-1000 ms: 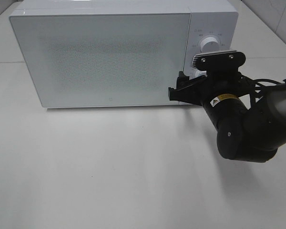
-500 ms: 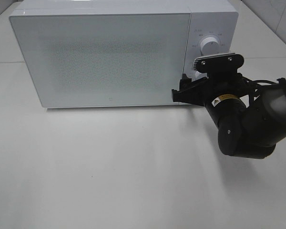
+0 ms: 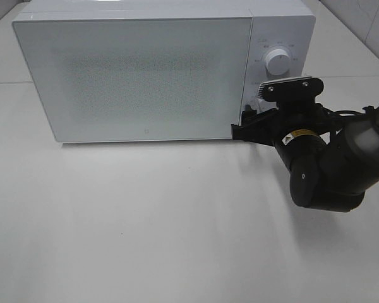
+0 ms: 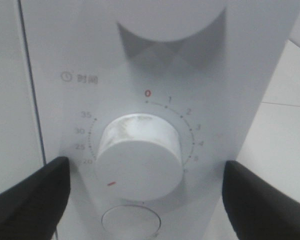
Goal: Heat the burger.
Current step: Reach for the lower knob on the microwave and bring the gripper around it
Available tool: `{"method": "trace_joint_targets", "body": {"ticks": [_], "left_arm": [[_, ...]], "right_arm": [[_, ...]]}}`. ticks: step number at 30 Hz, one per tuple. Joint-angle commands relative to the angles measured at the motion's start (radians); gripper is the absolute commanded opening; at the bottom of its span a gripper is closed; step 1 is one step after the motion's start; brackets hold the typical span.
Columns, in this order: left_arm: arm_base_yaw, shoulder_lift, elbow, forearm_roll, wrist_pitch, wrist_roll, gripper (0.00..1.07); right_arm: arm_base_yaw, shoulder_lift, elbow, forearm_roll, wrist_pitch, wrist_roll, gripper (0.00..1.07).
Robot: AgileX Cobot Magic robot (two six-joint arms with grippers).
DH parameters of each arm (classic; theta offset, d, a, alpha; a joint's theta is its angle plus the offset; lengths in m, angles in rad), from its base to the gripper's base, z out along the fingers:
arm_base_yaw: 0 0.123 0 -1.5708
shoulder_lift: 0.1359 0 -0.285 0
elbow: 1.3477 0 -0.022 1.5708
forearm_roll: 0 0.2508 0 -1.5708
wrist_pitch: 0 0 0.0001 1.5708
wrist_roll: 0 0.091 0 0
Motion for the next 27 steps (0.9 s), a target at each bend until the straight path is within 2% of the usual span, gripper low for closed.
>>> {"method": "trace_joint_targets", "body": {"ticks": [1, 20, 22, 23, 24, 25, 26, 27], "left_arm": [[0.003, -0.003, 0.001, -0.002, -0.014, 0.0, 1.0], [0.003, -0.003, 0.001, -0.002, -0.014, 0.0, 1.0], [0.003, -0.003, 0.001, -0.002, -0.014, 0.0, 1.0], [0.003, -0.003, 0.001, -0.002, -0.014, 0.0, 1.0], [0.003, -0.003, 0.001, -0.002, -0.014, 0.0, 1.0], [0.003, -0.003, 0.001, -0.002, -0.014, 0.0, 1.0], [0.003, -0.003, 0.001, -0.002, -0.014, 0.0, 1.0], [0.003, -0.003, 0.001, -0.002, -0.014, 0.0, 1.0]], "right_arm": [[-0.014, -0.006, -0.035, -0.07, -0.119, -0.003, 0.75], [-0.011, -0.056, -0.031, -0.066, -0.133, -0.008, 0.71], [-0.011, -0.056, -0.031, -0.066, -0.134, -0.008, 0.64], [-0.011, -0.056, -0.031, -0.066, -0.134, -0.008, 0.64], [-0.011, -0.055, -0.031, -0.067, -0.134, -0.008, 0.56], [-0.011, -0.055, -0.031, -0.067, -0.134, -0.008, 0.56], [-0.011, -0.055, -0.031, -0.067, -0.134, -0.008, 0.5], [-0.011, -0.055, -0.031, -0.069, -0.134, -0.008, 0.39]]}}
